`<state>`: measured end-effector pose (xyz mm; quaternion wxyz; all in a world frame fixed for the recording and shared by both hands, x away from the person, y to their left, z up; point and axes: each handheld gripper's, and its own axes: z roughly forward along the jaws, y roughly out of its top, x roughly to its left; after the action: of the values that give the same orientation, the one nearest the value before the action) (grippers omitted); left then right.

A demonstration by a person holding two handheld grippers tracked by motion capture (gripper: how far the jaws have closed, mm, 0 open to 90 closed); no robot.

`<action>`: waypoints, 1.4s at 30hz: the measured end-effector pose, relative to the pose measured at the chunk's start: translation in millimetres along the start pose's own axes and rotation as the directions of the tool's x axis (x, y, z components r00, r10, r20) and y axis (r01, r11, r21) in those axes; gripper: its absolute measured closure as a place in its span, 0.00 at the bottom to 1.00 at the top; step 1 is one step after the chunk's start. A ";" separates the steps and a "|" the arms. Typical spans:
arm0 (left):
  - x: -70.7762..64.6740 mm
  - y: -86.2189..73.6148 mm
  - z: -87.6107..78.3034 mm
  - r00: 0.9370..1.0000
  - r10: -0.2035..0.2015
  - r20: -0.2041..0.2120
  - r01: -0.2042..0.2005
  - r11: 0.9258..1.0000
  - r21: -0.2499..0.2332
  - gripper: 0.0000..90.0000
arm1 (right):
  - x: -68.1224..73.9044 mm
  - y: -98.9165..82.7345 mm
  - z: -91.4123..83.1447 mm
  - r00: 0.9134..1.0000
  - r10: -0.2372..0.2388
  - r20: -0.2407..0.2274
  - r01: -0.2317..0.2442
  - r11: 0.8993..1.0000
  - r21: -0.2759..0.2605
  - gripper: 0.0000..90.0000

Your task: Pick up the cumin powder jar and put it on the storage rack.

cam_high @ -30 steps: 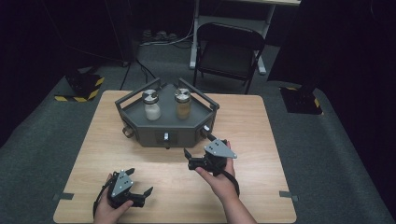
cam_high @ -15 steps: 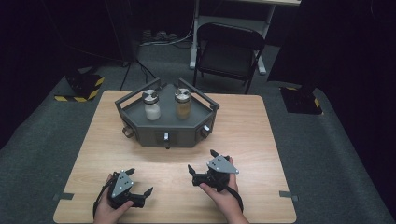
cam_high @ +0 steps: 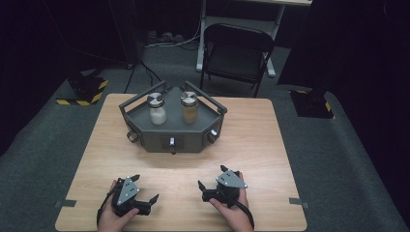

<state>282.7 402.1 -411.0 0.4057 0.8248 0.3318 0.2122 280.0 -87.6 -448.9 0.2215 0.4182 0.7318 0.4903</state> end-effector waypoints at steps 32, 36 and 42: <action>-7.4 1.9 0.5 0.999 0.041 -0.018 -0.041 0.999 0.012 0.01 | 9.0 -8.0 -13.8 0.996 -0.062 0.062 0.059 0.996 0.061 0.01; -7.2 1.7 0.1 0.999 0.037 -0.018 -0.037 0.999 0.012 0.01 | 9.7 -8.8 -14.3 0.996 -0.064 0.064 0.060 0.997 0.057 0.01; -5.5 3.1 0.7 1.000 0.029 -0.013 -0.028 0.999 0.020 0.01 | 10.8 -11.6 -16.8 0.996 -0.062 0.069 0.059 0.997 0.044 0.01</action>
<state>280.6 396.4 -409.4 0.3923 0.8320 0.3247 0.2201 257.1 -89.5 -451.3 0.2531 0.4175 0.7460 0.4529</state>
